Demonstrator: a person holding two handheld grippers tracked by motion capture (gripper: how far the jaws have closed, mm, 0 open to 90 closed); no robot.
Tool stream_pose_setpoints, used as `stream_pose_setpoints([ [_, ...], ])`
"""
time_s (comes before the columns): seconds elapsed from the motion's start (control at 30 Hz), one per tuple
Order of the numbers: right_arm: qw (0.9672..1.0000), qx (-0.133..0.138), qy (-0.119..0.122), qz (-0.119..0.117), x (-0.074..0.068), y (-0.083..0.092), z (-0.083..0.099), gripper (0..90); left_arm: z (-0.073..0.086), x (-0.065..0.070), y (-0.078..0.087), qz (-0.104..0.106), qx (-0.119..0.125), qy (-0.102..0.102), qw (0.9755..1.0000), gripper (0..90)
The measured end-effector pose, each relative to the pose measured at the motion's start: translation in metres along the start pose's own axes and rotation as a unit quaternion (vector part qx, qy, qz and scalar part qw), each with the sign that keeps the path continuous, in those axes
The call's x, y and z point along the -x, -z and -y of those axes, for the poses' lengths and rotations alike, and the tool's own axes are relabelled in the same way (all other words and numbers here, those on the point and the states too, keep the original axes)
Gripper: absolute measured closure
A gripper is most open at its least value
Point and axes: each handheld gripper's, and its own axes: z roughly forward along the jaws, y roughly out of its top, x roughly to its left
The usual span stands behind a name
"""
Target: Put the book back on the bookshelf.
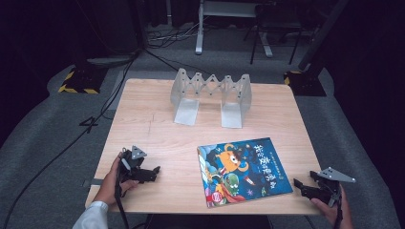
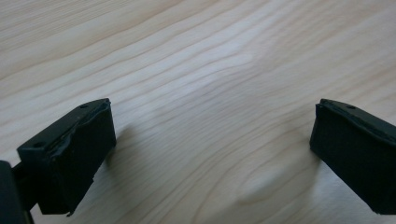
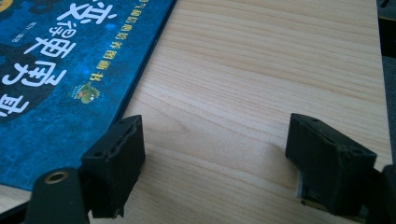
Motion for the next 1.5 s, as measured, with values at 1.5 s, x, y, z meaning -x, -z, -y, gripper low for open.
stream_pose_setpoints([
  [1.5, 0.9823, -0.038, 0.089, -0.16, -0.07, -0.039, -0.042, 14.0, -0.08, 0.049, -0.049, 0.155, 0.06, -0.114, 0.9794, 16.8],
])
